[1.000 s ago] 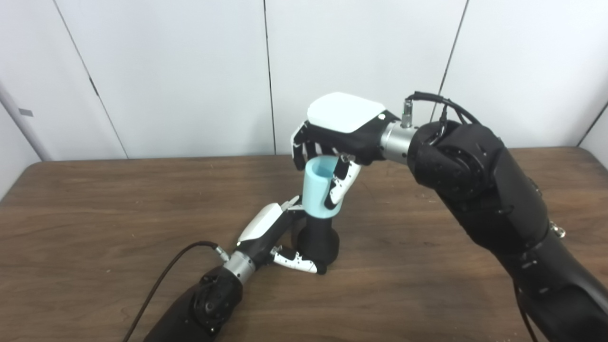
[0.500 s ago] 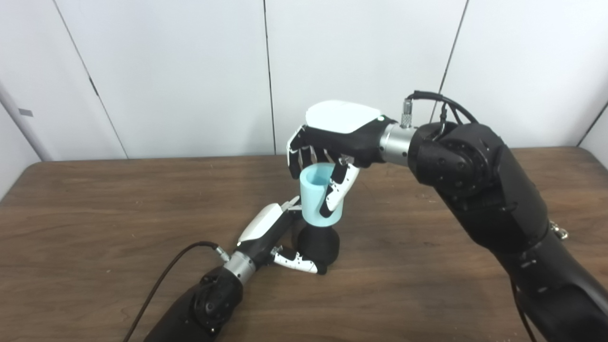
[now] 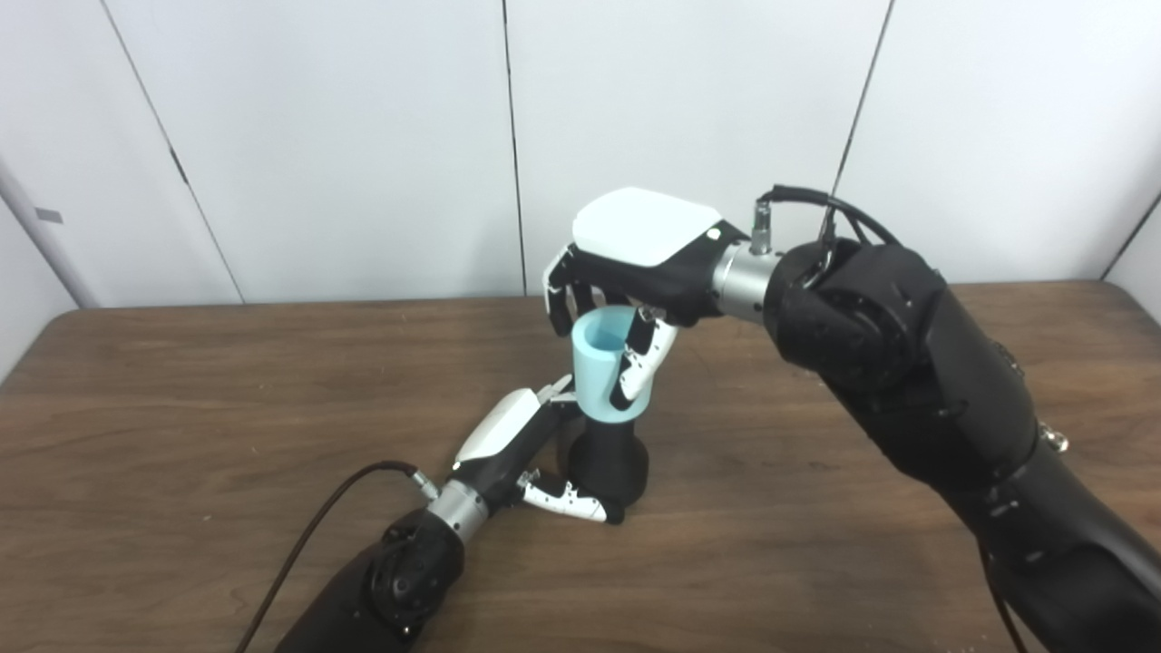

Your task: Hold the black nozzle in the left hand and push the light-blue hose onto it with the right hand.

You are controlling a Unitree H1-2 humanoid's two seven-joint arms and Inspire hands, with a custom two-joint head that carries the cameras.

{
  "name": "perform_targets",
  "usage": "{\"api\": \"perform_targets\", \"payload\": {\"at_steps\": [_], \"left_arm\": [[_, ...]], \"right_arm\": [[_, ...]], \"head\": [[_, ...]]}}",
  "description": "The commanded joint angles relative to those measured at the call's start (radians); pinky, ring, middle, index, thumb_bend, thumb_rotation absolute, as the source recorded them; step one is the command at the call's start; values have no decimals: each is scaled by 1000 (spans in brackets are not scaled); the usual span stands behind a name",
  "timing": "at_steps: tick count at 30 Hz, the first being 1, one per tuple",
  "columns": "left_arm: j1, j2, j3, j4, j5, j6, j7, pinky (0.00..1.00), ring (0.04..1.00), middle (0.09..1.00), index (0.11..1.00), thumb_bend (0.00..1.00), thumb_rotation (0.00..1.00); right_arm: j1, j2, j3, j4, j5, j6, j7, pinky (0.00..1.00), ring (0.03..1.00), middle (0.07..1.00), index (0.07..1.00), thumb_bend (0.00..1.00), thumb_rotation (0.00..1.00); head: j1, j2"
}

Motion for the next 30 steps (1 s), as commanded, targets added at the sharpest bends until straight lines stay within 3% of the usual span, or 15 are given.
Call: {"api": "perform_targets", "payload": {"at_steps": [1, 15, 30], "left_arm": [[93, 8, -75, 75, 102, 86, -91, 1000, 1000, 804, 484, 518, 74], [95, 10, -76, 67, 99, 93, -99, 1000, 1000, 804, 484, 518, 73], [97, 12, -75, 57, 98, 102, -104, 1000, 1000, 804, 484, 518, 74]], "right_arm": [[-31, -24, -17, -1, -21, -20, -13, 220, 343, 467, 547, 507, 0], [-19, -11, -46, 5, -34, -37, -35, 220, 345, 458, 539, 509, 0], [-15, 2, -48, 25, 9, -25, -1, 252, 356, 471, 545, 509, 0]], "head": [[-1, 1], [-1, 5], [0, 9]]}}
